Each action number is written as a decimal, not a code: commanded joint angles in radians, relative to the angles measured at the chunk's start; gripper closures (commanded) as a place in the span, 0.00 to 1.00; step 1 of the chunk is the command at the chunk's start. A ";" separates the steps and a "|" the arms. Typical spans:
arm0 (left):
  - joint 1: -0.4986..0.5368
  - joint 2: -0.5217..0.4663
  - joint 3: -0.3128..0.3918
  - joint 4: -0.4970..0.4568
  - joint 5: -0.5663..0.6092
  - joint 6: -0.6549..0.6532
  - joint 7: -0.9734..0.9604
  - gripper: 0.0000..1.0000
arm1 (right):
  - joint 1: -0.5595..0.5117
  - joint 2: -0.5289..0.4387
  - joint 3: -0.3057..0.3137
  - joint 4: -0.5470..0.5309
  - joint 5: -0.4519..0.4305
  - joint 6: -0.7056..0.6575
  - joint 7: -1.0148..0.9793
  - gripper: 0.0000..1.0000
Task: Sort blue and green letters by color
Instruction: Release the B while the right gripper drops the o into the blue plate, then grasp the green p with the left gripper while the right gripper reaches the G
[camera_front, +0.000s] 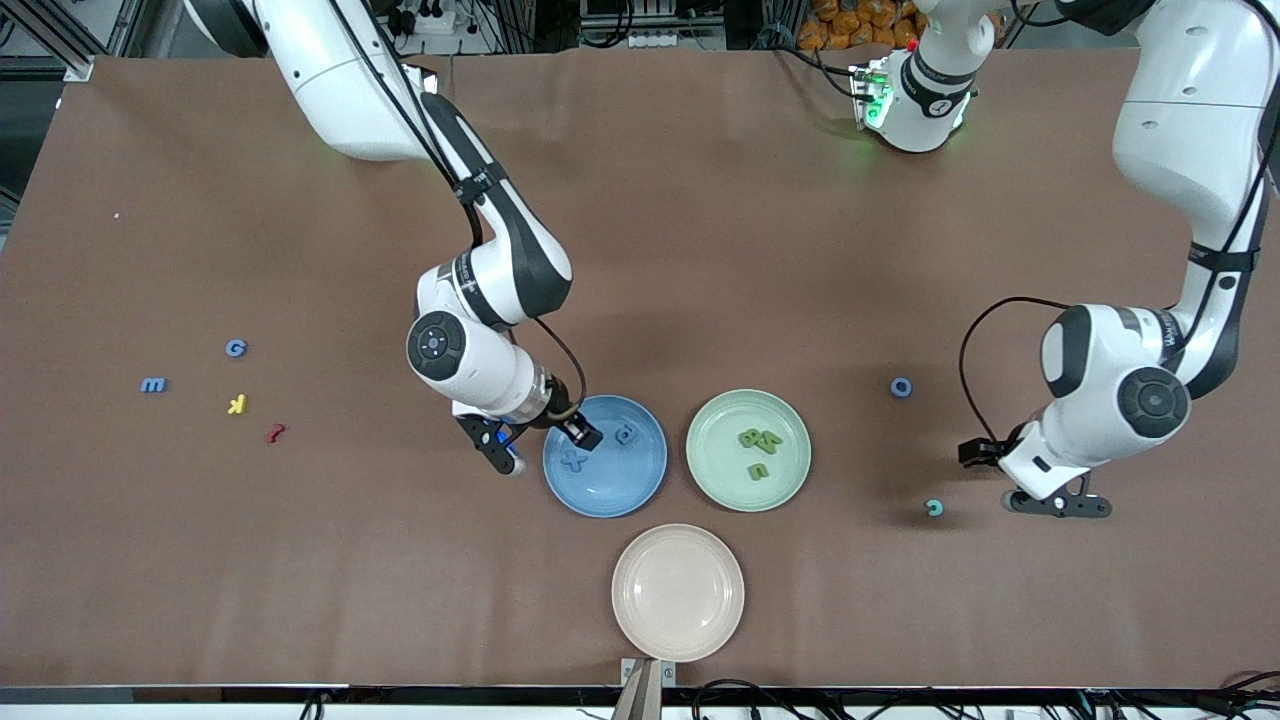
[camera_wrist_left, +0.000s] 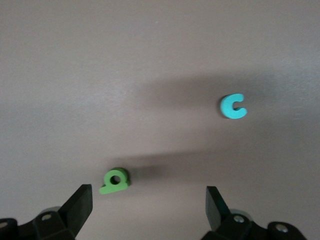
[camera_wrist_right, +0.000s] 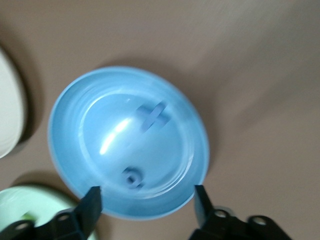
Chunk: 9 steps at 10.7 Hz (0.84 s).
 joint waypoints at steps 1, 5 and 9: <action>0.099 -0.011 -0.075 -0.084 0.028 0.107 0.022 0.00 | -0.043 -0.027 -0.004 -0.046 -0.194 -0.065 -0.057 0.00; 0.160 0.008 -0.076 -0.160 0.031 0.244 0.125 0.00 | -0.135 -0.144 -0.004 -0.259 -0.267 -0.015 -0.292 0.00; 0.177 0.025 -0.076 -0.177 0.033 0.281 0.144 0.00 | -0.256 -0.301 -0.006 -0.517 -0.268 0.094 -0.592 0.00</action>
